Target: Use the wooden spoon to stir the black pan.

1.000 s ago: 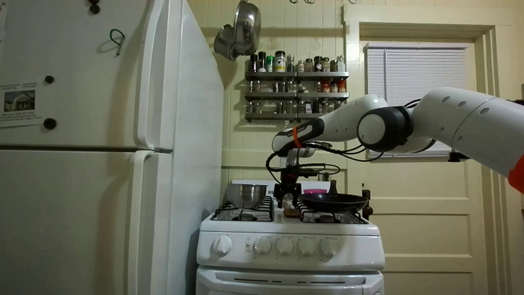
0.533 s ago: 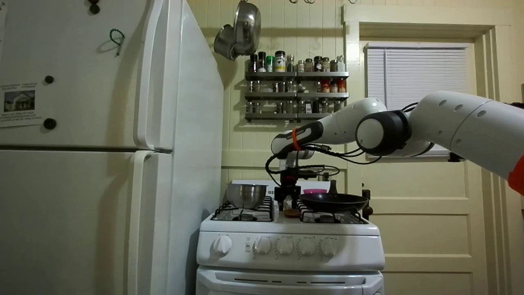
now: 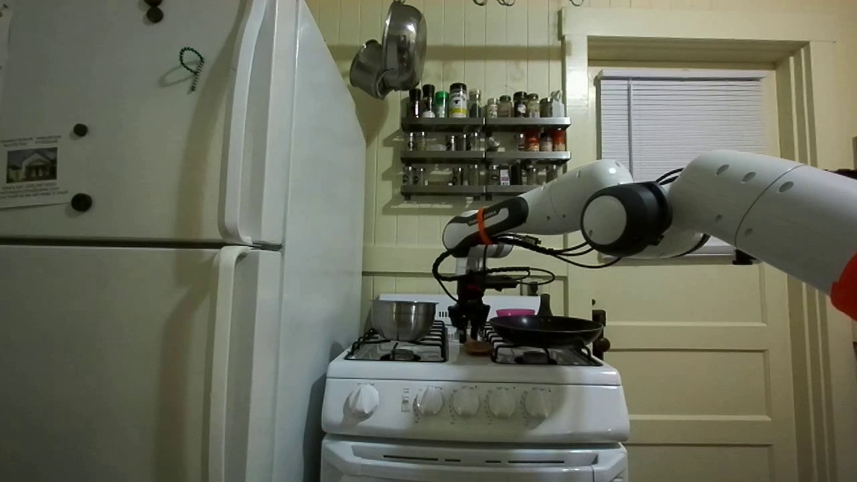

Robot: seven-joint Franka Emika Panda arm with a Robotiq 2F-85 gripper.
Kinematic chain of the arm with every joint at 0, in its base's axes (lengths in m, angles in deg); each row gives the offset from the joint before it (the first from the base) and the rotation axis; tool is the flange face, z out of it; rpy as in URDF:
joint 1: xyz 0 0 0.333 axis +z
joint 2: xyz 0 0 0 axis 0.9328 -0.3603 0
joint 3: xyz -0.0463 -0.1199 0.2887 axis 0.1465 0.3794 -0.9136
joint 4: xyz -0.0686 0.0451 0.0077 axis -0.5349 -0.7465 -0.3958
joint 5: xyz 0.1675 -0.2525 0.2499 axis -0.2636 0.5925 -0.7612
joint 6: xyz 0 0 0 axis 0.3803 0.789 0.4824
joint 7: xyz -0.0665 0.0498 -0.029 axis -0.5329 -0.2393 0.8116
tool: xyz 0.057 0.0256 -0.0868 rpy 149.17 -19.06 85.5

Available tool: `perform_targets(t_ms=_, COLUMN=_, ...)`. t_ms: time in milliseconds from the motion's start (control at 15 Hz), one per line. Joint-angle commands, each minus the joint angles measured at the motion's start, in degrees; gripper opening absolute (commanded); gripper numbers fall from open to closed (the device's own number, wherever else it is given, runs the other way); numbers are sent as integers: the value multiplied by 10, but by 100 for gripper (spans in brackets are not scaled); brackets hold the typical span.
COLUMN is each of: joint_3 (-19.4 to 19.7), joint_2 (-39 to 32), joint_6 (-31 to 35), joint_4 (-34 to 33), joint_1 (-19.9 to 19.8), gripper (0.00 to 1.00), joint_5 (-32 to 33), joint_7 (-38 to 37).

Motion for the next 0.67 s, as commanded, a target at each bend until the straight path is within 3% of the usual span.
perform_targets(t_ms=0, joint_3=2, joint_2=-21, joint_6=-24, joint_4=-28, joint_1=4, gripper=13, joint_5=4, joint_7=-6)
perform_targets(t_ms=400, joint_3=4, joint_2=-12, joint_6=-13, joint_4=-51, joint_1=6, gripper=5, joint_5=-4, joint_7=-80)
perform_targets(t_ms=600, joint_3=4, joint_2=-7, joint_6=-9, joint_4=-66, joint_1=5, gripper=6, joint_5=-5, joint_7=-114)
